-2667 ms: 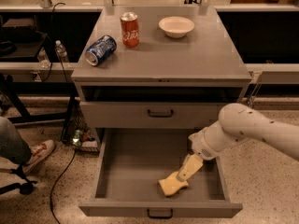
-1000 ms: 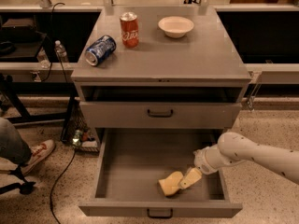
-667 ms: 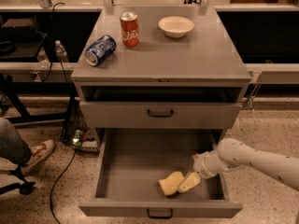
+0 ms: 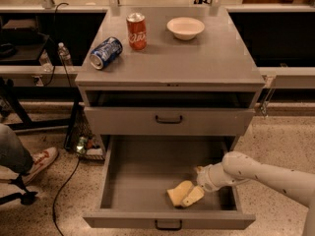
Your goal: Pick sponge from middle drawer and place on counter
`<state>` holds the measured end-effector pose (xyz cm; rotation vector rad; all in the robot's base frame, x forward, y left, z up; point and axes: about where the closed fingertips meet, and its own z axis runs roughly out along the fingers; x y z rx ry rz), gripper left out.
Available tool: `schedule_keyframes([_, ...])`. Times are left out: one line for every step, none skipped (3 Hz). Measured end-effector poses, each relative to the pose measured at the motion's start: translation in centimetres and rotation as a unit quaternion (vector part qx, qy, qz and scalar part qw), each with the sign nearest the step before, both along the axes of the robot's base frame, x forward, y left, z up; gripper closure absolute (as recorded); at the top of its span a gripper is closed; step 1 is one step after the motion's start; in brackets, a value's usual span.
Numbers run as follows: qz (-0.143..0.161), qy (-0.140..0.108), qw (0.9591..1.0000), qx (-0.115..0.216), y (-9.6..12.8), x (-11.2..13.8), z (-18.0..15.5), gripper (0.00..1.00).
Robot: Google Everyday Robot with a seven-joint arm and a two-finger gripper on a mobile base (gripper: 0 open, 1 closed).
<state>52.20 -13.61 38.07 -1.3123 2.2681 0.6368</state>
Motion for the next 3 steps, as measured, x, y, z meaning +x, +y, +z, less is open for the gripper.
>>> schedule_keyframes([0.02, -0.004, 0.9998, 0.006, 2.4, 0.4, -1.3, 0.0])
schedule_keyframes([0.032, -0.003, 0.9994, 0.007, 3.9, 0.4, -2.2, 0.15])
schedule_keyframes([0.037, -0.001, 0.9993, -0.003, 3.9, 0.0, -2.3, 0.38])
